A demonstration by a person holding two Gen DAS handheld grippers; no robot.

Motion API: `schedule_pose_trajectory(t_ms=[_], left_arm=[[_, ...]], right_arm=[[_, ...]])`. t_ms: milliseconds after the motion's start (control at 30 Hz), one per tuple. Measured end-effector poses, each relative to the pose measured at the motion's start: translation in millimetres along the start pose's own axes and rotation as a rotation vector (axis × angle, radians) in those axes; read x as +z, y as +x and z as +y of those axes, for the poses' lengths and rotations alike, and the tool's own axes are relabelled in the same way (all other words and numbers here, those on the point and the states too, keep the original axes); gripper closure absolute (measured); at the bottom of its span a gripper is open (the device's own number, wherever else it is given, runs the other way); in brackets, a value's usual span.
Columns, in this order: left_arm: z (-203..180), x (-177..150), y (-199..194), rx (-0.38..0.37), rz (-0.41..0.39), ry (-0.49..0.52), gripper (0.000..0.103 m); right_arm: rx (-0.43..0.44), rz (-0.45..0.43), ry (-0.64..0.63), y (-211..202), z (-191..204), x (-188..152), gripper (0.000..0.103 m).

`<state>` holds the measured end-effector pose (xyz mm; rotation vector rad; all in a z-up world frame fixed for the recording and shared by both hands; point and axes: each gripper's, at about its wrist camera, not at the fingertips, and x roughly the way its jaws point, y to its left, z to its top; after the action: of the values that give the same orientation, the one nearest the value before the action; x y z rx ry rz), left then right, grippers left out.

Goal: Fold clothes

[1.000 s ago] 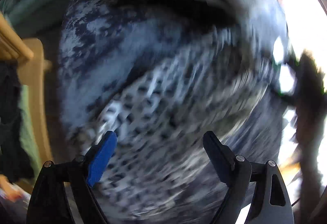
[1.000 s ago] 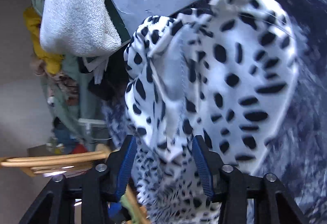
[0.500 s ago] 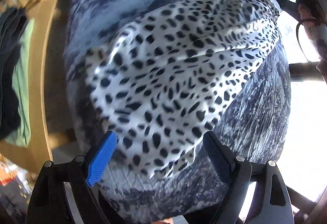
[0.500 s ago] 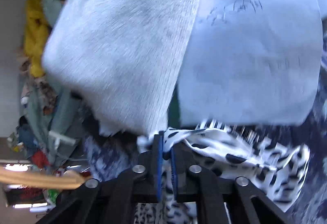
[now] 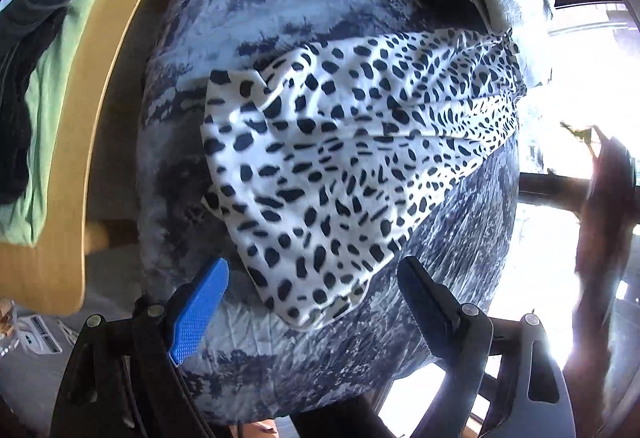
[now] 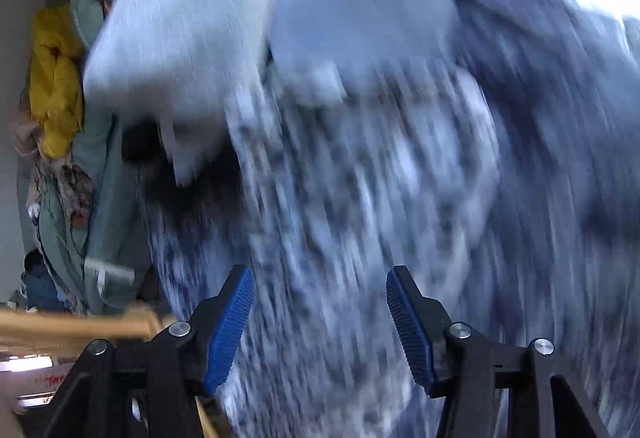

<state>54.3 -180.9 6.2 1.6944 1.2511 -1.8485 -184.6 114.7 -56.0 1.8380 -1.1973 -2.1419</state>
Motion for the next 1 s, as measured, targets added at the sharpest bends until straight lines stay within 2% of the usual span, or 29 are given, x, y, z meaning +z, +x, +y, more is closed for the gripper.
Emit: schedule_pose_trajectory(t_ms=[167,300,400,500,567,733,900,1000], left_arm=[[-5,12,5,-0.029,-0.02,0.076,0.015],[-5,12,10,-0.035,-0.004,0.149,0.015],[-5,9,14,-0.046,0.018,0.21,0.015],[-4,6,18,-0.029,0.036,0.289,0.015],[-4,-1,20,-0.013,0.048,0.348,0.015],[-1,-13,21,0.026,0.061,0.474,0.015],[4,-29,13,0.08,0.042,0.596,0.015],[-2,-47,10,0.171,-0.01,0.754,0.015]], right_arm=[[-0.077,0.226,-0.017,36,-11,-122,0.044],[0.012,0.34,0.101,59,-18,-193,0.044],[0.076,0.328,0.228,73,-24,-226,0.043],[0.092,0.284,0.287,85,-24,-239,0.034],[0.108,0.271,0.307,85,-30,-239,0.034],[0.104,0.273,0.306,106,-6,-227,0.031],[0.062,0.3,0.284,119,8,-226,0.031],[0.035,0.319,0.303,130,10,-228,0.031]])
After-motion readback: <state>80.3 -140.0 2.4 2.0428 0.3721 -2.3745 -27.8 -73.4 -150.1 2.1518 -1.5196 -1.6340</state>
